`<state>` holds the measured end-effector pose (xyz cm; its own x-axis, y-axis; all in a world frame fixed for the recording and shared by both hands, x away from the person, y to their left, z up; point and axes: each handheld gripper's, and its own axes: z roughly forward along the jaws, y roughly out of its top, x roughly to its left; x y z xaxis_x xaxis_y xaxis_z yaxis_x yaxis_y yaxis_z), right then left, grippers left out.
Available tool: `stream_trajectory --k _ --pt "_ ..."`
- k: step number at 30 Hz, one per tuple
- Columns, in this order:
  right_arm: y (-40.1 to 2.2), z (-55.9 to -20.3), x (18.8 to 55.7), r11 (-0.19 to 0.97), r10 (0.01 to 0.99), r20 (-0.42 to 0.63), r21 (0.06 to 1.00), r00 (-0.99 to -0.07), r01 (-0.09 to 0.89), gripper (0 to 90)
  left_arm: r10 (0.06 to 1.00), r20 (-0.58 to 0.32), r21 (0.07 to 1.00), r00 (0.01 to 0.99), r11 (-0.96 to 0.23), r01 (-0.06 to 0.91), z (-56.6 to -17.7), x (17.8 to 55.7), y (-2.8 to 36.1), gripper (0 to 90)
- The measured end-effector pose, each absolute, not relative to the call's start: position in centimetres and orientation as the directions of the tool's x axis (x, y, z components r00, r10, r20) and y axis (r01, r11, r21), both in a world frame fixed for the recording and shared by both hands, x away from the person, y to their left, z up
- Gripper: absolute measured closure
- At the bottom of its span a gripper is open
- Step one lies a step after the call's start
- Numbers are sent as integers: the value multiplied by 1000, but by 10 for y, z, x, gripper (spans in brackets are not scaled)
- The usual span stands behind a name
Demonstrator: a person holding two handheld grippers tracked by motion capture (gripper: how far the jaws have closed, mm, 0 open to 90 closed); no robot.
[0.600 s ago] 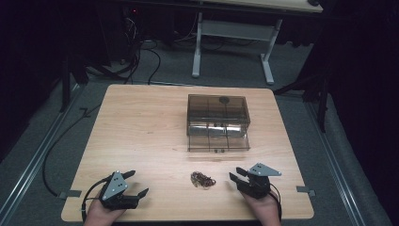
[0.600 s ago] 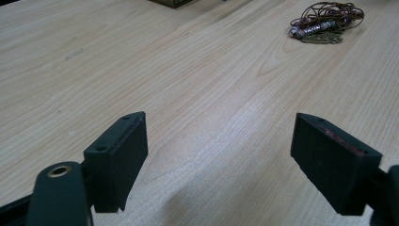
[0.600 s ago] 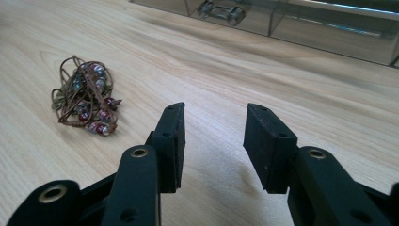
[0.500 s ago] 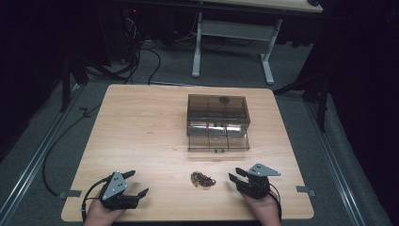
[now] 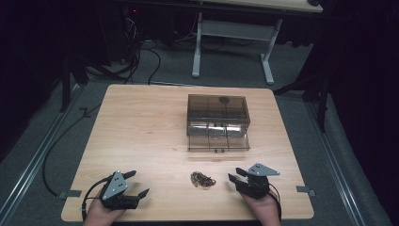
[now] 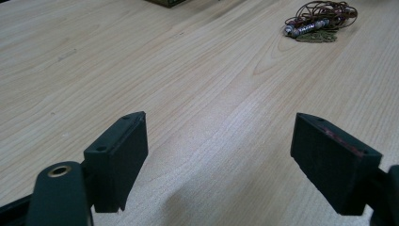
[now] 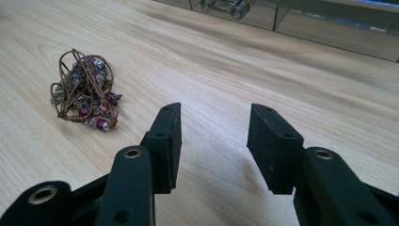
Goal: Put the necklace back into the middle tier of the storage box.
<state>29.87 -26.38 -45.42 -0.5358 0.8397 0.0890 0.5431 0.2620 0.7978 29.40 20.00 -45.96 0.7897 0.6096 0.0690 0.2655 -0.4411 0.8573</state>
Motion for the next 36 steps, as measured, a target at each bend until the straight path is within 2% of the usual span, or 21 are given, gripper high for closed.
stream_trajectory --k 13,36 --pt "-252 -447 300 293 816 89 788 -571 541 510 612 65 861 788 -433 265 -460 294 200 195" --pt "-183 -440 308 404 705 103 754 -702 517 460 605 63 862 794 -434 262 -460 294 201 193"
